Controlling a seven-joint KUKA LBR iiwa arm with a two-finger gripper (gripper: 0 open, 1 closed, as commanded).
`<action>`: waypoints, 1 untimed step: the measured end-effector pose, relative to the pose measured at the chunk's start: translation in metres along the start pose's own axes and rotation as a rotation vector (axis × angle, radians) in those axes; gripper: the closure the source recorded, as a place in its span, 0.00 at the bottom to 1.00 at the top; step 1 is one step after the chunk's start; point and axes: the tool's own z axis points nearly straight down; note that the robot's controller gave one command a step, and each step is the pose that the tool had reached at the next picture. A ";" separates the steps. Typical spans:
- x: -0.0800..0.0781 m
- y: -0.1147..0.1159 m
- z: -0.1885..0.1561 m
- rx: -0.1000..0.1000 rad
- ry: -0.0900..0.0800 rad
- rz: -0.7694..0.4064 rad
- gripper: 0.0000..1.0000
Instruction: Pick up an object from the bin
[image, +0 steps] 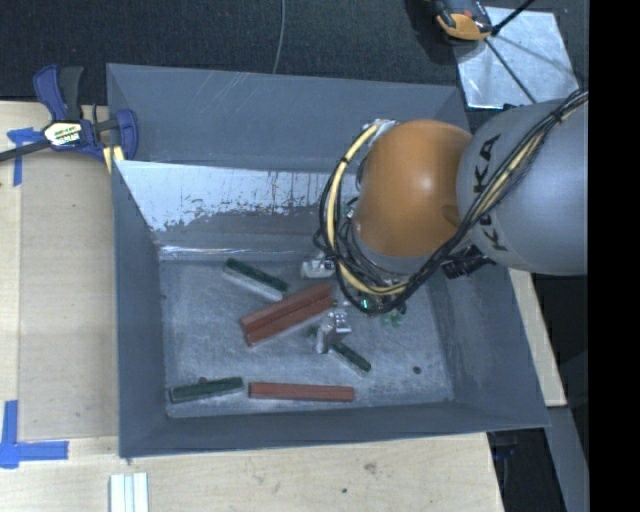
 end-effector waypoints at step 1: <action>-0.002 0.000 -0.004 -0.001 -0.007 0.001 0.00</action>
Offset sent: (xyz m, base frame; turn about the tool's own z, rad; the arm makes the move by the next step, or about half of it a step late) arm -0.0201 0.0199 -0.1004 -0.1438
